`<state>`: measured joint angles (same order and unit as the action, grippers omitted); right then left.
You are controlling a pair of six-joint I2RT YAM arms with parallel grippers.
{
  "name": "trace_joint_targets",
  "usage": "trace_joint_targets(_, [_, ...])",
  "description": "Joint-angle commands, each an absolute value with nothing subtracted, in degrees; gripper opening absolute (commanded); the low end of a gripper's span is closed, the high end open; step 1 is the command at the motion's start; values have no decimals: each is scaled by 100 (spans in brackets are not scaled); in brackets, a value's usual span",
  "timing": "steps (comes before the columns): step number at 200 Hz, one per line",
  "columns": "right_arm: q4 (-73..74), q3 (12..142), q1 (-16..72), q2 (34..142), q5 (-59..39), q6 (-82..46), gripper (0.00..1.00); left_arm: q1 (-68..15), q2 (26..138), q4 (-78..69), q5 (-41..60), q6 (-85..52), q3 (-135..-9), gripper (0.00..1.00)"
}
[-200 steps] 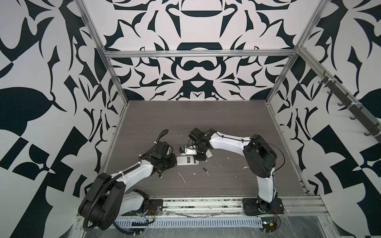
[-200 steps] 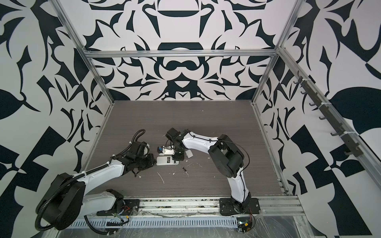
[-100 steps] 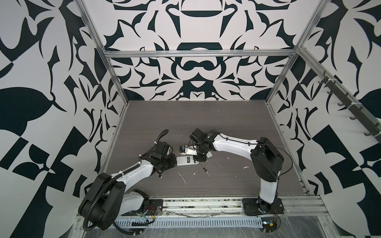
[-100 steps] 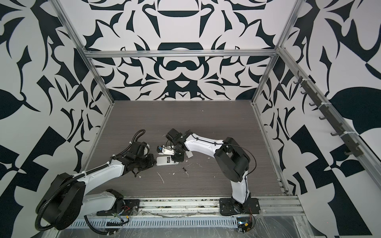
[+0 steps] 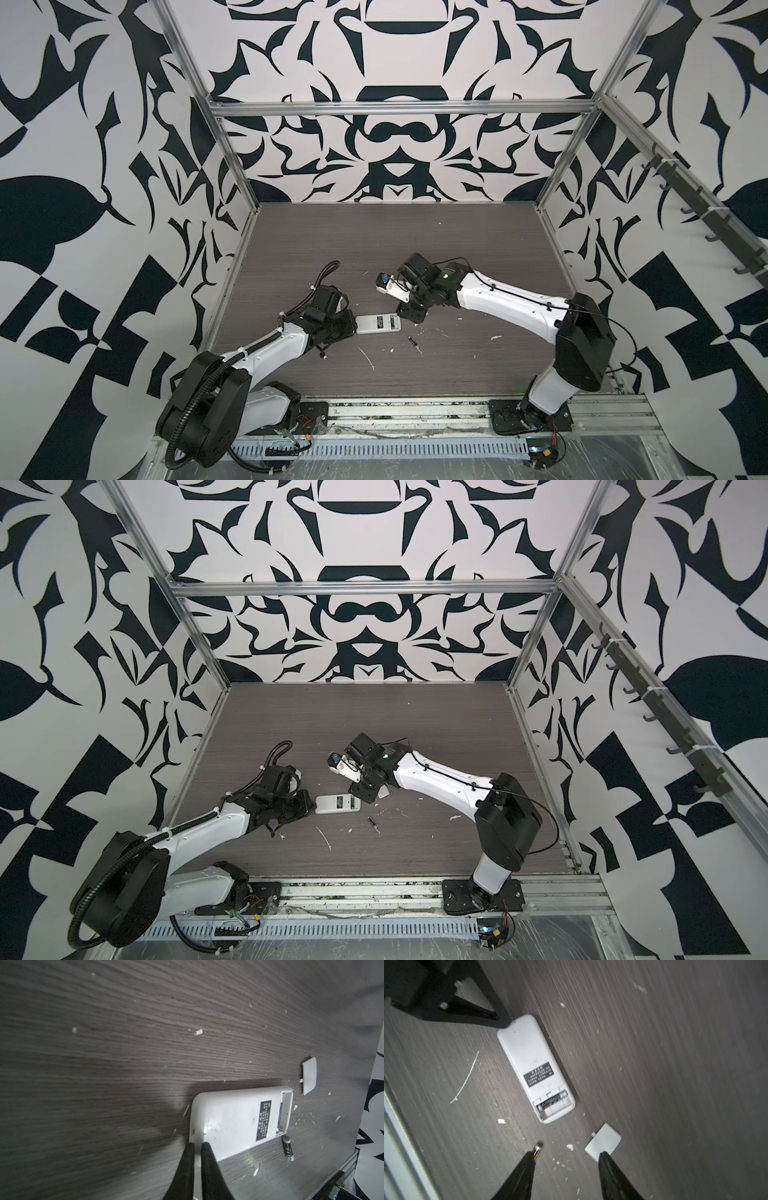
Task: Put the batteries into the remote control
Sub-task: 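Lift the right gripper off the remote and move toward the loose battery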
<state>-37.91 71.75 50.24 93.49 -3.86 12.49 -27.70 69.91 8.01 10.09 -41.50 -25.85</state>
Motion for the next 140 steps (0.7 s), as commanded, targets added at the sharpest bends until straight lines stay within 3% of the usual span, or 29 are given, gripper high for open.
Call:
trace_joint_targets(1, [-4224, 6963, 5037, 8976, -193, 316, 60, -2765, 6872, 888, 1033, -4091, -2546, 14])
trace_joint_targets(46, [-4667, 6703, 5037, 9037, -278, -313, 59, -2760, 6710, 913, 1105, -4140, -2560, 15])
trace_joint_targets(140, [-4173, 6223, 5434, 9181, -484, -1165, 57, -2764, 5960, 1054, 964, -4172, -2347, 23])
